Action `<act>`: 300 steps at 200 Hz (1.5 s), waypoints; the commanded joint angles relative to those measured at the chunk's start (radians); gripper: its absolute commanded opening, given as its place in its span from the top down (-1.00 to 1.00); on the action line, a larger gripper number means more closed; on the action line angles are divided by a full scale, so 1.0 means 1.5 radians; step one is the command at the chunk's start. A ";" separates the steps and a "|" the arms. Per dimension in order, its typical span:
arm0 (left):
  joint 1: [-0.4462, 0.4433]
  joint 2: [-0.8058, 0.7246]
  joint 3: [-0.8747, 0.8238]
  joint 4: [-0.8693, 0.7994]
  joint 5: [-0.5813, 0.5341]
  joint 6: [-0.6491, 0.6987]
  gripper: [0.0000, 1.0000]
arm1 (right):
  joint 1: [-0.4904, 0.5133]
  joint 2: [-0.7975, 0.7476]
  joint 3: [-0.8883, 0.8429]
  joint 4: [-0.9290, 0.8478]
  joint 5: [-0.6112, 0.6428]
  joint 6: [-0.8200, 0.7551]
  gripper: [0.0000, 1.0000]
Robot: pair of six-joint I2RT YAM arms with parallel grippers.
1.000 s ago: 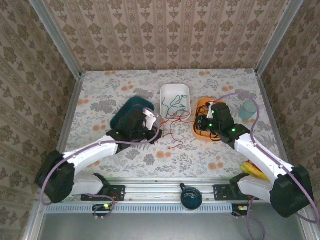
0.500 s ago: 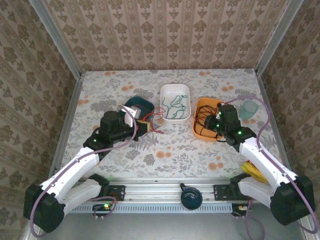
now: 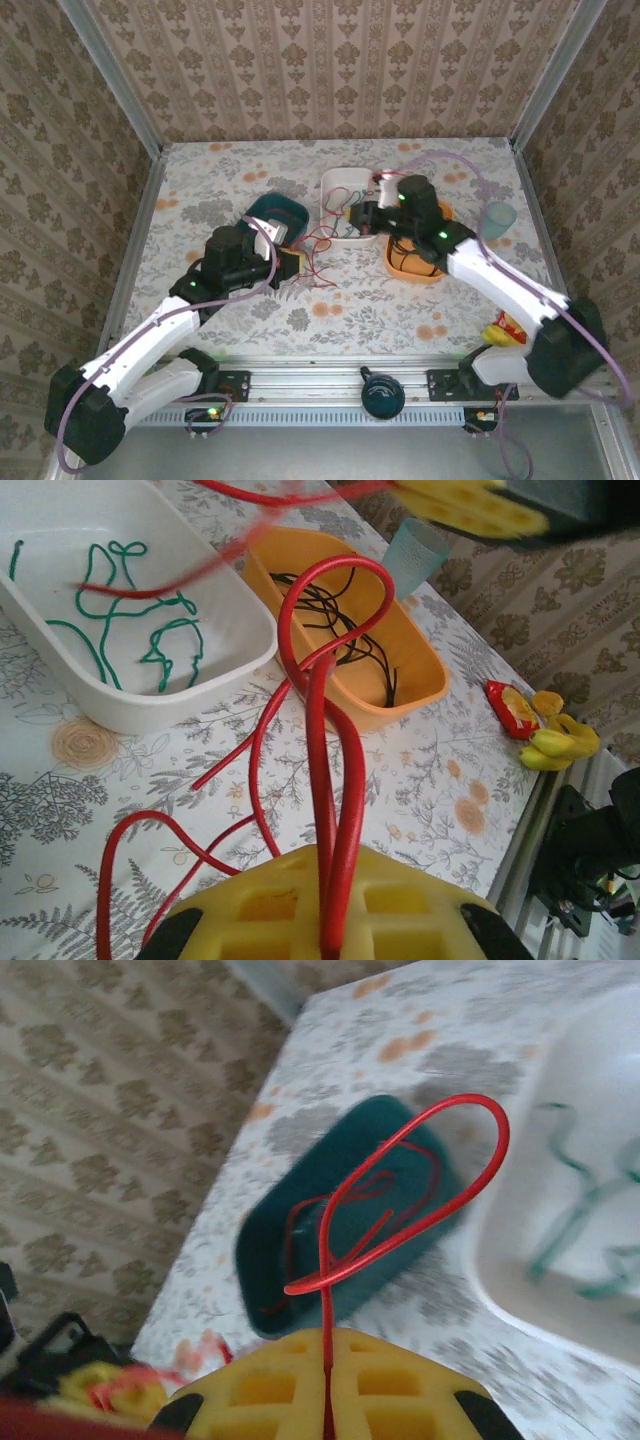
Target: Untangle the cables
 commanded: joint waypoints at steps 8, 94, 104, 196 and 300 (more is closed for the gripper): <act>-0.010 -0.031 -0.002 -0.032 -0.022 -0.005 0.95 | 0.044 0.160 0.110 0.041 -0.102 0.004 1.00; -0.015 -0.015 0.006 -0.042 -0.058 0.002 0.93 | 0.035 0.168 0.128 -0.034 -0.015 -0.037 -0.17; -0.015 -0.008 0.008 -0.036 -0.058 0.004 0.93 | 0.035 0.119 0.099 -0.059 0.013 -0.062 -0.18; -0.015 0.034 0.018 -0.007 -0.042 0.005 0.92 | 0.029 -0.055 -0.066 -0.106 0.005 -0.110 -0.23; -0.029 0.020 0.024 -0.031 -0.051 0.000 0.92 | 0.032 0.116 0.016 -0.008 -0.090 -0.078 0.41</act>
